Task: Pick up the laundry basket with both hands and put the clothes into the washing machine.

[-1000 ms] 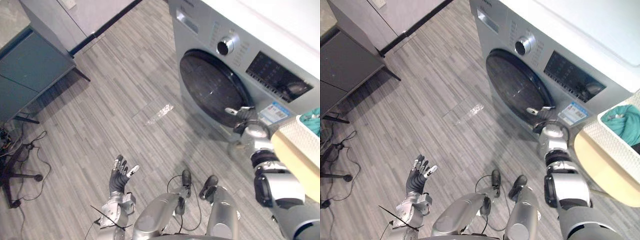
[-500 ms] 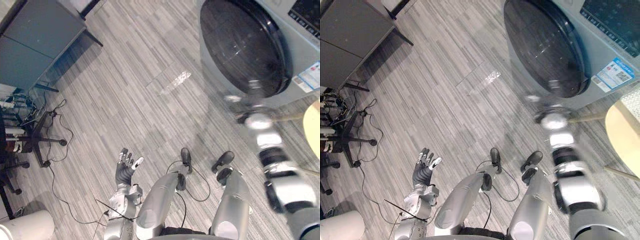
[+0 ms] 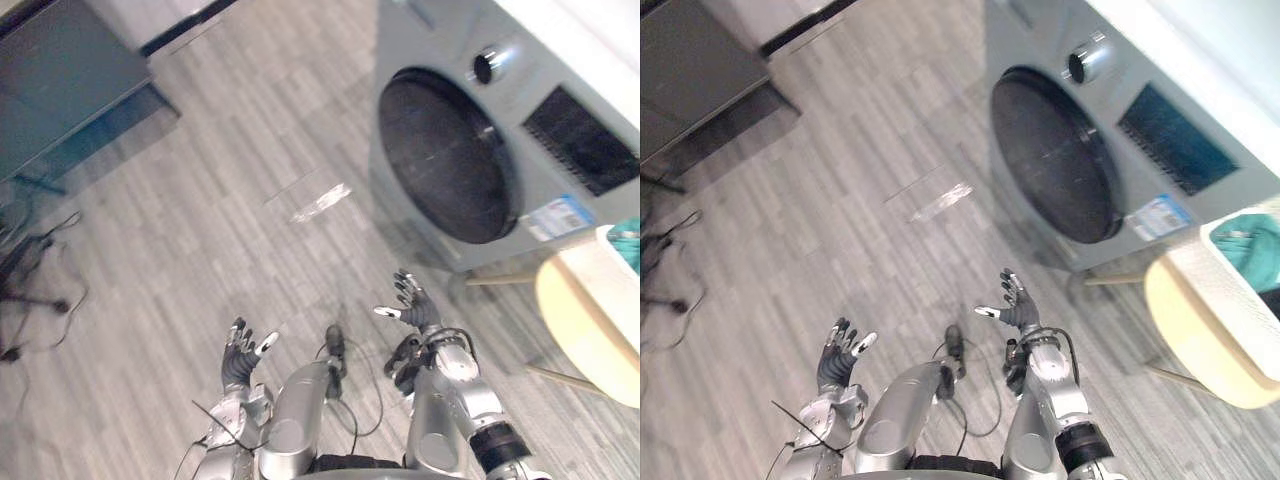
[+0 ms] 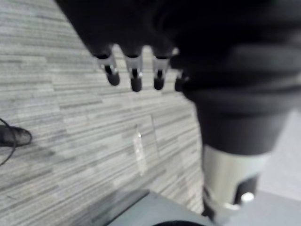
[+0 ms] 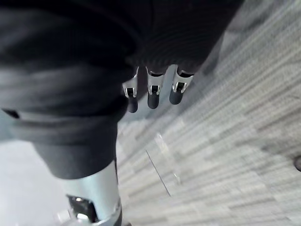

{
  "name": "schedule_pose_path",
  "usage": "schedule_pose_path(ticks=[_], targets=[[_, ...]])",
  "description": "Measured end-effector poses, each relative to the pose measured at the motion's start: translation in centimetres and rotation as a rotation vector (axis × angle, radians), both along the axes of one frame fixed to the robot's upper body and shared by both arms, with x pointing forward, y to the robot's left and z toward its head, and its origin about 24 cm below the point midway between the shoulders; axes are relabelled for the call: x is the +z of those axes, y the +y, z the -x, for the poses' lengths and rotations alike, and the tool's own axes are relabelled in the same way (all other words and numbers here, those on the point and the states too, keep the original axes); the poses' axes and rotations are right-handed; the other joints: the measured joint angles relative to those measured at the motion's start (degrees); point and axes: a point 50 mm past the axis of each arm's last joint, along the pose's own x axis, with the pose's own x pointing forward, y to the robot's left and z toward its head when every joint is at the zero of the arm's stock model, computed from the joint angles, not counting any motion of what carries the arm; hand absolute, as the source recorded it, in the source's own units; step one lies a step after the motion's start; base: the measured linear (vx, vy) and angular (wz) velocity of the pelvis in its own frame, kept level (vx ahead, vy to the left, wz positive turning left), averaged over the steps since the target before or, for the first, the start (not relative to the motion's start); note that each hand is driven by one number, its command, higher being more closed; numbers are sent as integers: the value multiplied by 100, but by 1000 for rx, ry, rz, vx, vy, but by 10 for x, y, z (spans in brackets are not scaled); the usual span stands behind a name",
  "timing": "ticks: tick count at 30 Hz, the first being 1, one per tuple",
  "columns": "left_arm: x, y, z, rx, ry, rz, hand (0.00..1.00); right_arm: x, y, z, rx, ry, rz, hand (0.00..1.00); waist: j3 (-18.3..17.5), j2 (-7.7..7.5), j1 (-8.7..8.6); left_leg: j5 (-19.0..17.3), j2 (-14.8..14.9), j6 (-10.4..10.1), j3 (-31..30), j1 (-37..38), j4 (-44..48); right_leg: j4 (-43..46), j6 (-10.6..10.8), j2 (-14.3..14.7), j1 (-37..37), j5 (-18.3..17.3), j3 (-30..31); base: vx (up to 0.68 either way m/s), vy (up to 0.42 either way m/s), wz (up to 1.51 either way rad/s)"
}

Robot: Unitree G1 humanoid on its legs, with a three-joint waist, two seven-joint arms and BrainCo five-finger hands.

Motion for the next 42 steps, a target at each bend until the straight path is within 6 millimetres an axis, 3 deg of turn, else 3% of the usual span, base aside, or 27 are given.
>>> schedule_pose_path(ticks=[3,8,14,20,22,24,27,30,32,36,40,42], targets=[[-8,-1,5,-7,44,-11,0,-1,-22,14,-137,-1,-27,0,-473,-97,-139,8,29,-9,176,424,-358,-634,44,259,390,269,144,112,6,-34],[-9,-1,6,-13,57,-28,0,10,-54,28,-325,-61,-15,0,-1064,-160,-143,30,40,28,446,757,-551,-1075,105,444,630,439,416,118,19,-31],[-10,-3,6,-31,71,-38,0,12,-70,30,-419,-72,32,0,-1113,-249,-120,17,37,12,424,972,-556,-1193,132,473,888,474,424,44,11,-3],[-13,-2,13,-37,92,-55,0,11,-87,0,-477,-42,86,0,-1116,-279,-59,-13,32,-16,290,836,-536,-1198,133,465,837,500,351,-43,6,7],[-13,-1,13,-37,92,-58,0,17,-101,-16,-512,-34,147,0,-1107,-285,68,-11,46,-13,230,645,-434,-1178,91,458,718,532,293,-44,-3,16],[-12,0,13,-37,90,-64,0,28,-108,-34,-535,-43,172,0,-1018,-283,84,11,67,19,115,489,-265,-1162,61,455,684,553,191,-34,-7,22],[-5,1,8,-36,55,-68,0,54,-116,-63,-599,-86,182,0,-682,-263,194,-9,109,10,28,186,13,-934,23,400,466,530,122,-110,-2,15],[8,1,-1,-24,-18,-56,0,107,-121,-101,-636,-195,184,0,-109,-136,201,-32,120,23,-60,-267,342,-555,-46,264,66,474,74,-165,16,16],[18,-2,-7,-6,-68,-31,0,142,-125,-124,-639,-215,232,0,146,69,233,-43,109,39,-153,-766,609,-234,-49,123,-377,405,4,-186,16,18],[30,-13,-25,-24,-145,-6,0,194,-150,-135,-744,-242,295,0,320,398,547,79,8,65,-359,-1496,684,29,-54,-41,-1065,393,-120,-117,8,25],[34,-22,-29,-46,-170,21,0,226,-158,-134,-814,-342,313,0,344,447,505,188,-94,90,-504,-2091,674,222,-88,-188,-1636,365,-221,-113,20,24],[41,-33,-37,-69,-206,42,0,248,-169,-130,-849,-398,322,0,420,607,519,203,-90,68,-510,-2338,629,840,-74,-281,-1898,301,14,-128,6,27]])
